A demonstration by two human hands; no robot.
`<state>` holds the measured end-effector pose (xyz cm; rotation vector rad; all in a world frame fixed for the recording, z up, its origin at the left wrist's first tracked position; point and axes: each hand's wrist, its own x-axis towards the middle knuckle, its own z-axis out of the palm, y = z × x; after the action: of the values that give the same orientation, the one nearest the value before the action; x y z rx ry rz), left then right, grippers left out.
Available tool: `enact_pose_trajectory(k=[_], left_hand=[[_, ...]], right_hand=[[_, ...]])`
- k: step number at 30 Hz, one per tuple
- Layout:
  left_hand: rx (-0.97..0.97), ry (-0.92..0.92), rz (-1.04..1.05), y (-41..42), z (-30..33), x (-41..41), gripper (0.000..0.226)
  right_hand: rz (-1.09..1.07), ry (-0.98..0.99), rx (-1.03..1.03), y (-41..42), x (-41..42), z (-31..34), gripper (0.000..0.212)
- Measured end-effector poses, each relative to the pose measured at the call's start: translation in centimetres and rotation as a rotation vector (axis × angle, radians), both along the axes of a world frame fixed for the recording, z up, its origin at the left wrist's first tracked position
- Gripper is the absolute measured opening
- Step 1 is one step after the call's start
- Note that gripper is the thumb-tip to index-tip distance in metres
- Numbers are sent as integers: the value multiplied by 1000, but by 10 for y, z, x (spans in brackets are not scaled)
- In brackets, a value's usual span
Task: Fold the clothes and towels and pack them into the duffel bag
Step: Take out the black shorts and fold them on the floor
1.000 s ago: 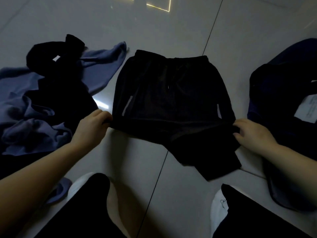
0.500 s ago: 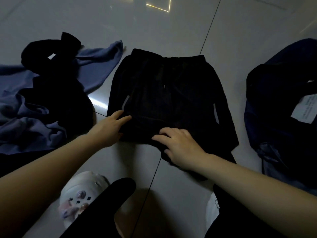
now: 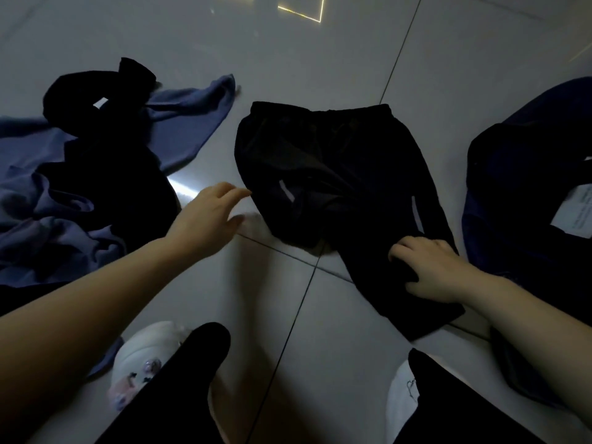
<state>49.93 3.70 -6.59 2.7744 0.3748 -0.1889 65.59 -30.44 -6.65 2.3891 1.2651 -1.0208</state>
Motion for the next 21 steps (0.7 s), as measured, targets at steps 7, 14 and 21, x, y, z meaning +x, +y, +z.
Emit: enact_pose_trajectory(k=[7, 14, 21], left_hand=[[139, -145, -497, -57, -6, 18, 54], [250, 362, -531, -69, -12, 29, 62], [3, -127, -515, -95, 8, 52, 51]], right_hand=[[-32, 44, 71, 3, -15, 20, 33], [-73, 240, -58, -7, -23, 42, 21], [-559, 82, 394, 17, -8, 23, 39]])
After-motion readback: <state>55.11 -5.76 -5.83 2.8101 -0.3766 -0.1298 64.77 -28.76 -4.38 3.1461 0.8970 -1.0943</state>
